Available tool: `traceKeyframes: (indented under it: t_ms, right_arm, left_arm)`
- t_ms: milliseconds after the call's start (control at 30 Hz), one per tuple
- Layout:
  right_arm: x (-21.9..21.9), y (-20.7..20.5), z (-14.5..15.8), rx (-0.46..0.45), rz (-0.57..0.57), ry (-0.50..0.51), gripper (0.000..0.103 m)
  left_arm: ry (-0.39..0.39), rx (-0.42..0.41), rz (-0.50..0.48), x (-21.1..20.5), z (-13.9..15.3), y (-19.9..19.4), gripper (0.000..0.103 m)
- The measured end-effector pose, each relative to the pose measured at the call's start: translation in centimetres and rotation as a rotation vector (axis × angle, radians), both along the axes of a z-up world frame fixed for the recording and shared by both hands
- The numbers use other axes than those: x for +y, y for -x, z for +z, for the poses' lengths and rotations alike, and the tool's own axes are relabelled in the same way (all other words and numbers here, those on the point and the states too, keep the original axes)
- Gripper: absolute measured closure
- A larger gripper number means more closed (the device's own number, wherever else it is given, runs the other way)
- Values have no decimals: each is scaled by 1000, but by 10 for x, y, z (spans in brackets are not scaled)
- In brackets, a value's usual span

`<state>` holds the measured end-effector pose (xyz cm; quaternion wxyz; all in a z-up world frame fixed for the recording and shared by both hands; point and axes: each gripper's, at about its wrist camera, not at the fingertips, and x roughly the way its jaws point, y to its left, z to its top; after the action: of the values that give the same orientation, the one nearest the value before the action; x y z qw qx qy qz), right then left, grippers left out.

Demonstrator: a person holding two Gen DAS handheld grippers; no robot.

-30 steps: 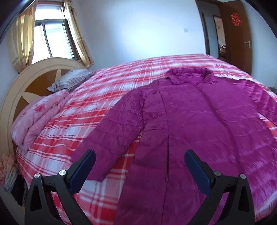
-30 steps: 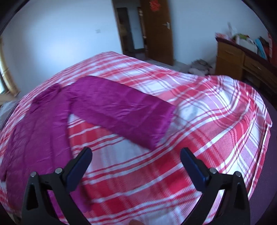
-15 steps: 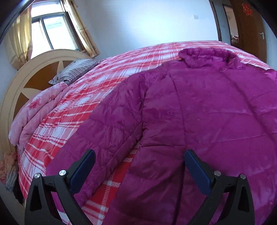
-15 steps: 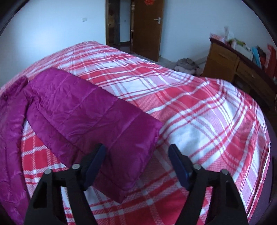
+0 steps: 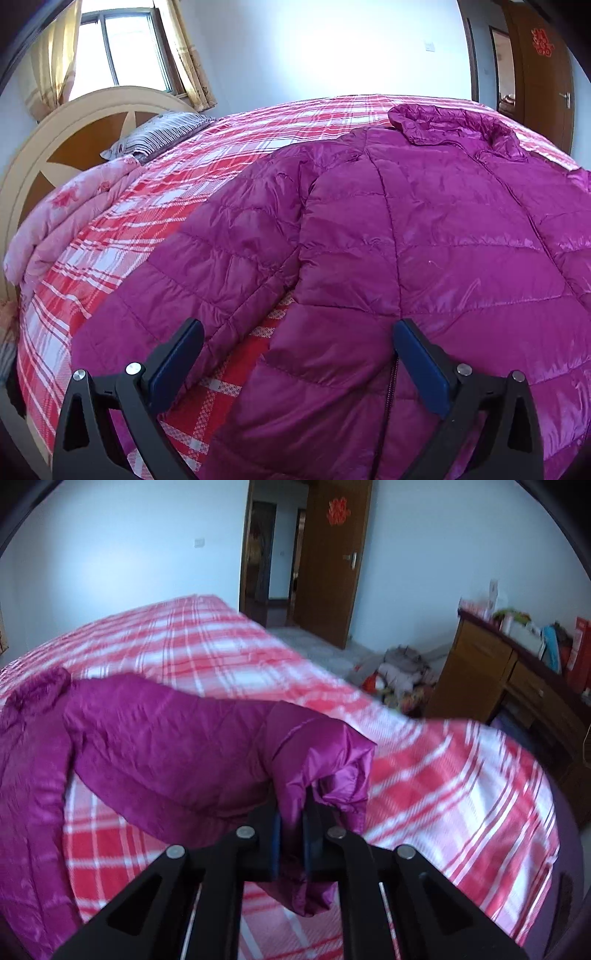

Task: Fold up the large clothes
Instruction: 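Grasp the sleeve cuff nearest the right tool with the right tool, then fold the held sleeve across the jacket body and open the right tool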

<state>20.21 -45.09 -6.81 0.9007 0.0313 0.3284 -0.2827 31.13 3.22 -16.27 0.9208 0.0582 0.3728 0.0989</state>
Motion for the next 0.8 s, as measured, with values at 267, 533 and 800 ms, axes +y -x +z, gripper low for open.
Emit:
traceKeyframes:
  t_ms: [267,533,800]
  right_arm:
    - [73,-33,80,-130,123,251,94]
    - [190,-61,96,-189,361,466,94]
    - [283,-98,60,-142,593,497,94]
  left_arm:
    - [39,-3,-2,4,-1,1,1]
    - [61,-4,-9,6,-2,2,1]
    - [89,-6,-12,10,-3,3,1]
